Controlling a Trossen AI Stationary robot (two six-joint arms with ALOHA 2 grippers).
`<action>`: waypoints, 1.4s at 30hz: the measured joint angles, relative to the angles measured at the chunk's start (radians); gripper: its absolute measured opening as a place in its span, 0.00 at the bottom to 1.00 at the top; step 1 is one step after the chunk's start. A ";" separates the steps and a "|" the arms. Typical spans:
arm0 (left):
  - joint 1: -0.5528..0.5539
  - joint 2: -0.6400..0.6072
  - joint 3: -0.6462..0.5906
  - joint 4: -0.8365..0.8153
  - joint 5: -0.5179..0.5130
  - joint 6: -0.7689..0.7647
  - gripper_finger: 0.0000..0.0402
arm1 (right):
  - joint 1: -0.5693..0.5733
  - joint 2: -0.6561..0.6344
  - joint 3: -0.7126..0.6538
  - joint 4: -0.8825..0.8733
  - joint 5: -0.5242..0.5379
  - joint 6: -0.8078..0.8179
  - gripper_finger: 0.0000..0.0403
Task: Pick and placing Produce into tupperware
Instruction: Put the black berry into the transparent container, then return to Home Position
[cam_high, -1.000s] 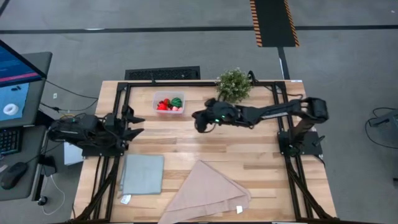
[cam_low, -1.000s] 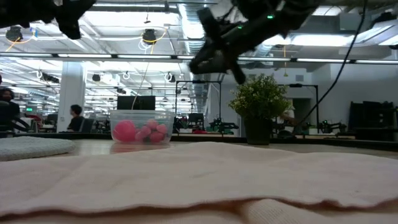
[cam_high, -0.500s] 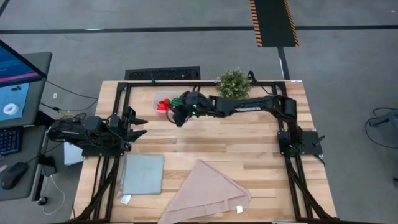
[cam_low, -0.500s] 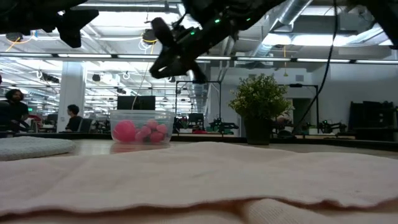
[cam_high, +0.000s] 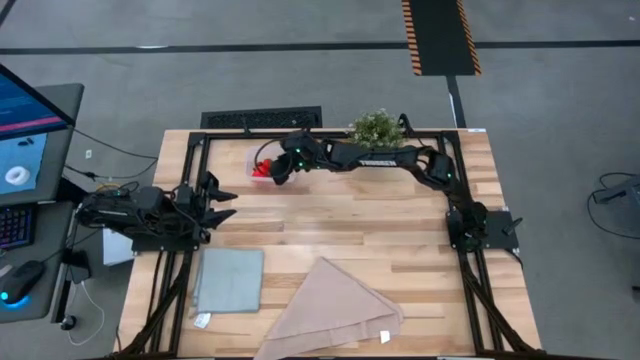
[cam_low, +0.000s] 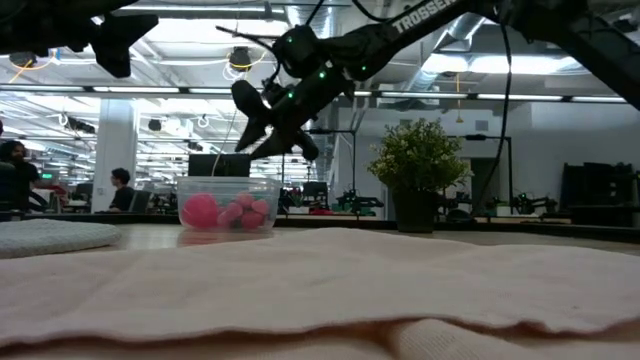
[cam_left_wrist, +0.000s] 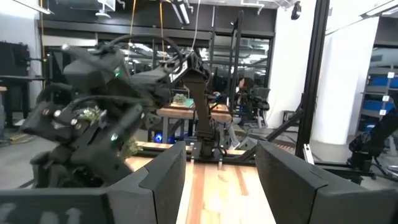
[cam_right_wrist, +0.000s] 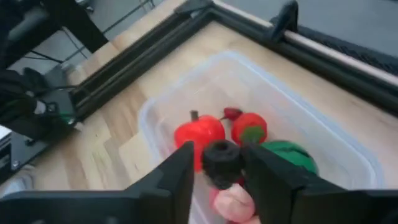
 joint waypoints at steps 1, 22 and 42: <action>0.000 0.000 0.000 -0.004 0.000 0.000 0.46 | 0.000 -0.003 0.001 0.001 0.007 -0.003 0.48; 0.000 0.000 0.000 -0.021 0.000 -0.018 0.46 | 0.142 -0.102 0.030 -0.082 0.102 -0.176 0.67; 0.000 0.000 0.000 -0.030 -0.006 -0.019 0.46 | 0.504 -0.268 0.028 -0.189 0.391 -0.344 0.67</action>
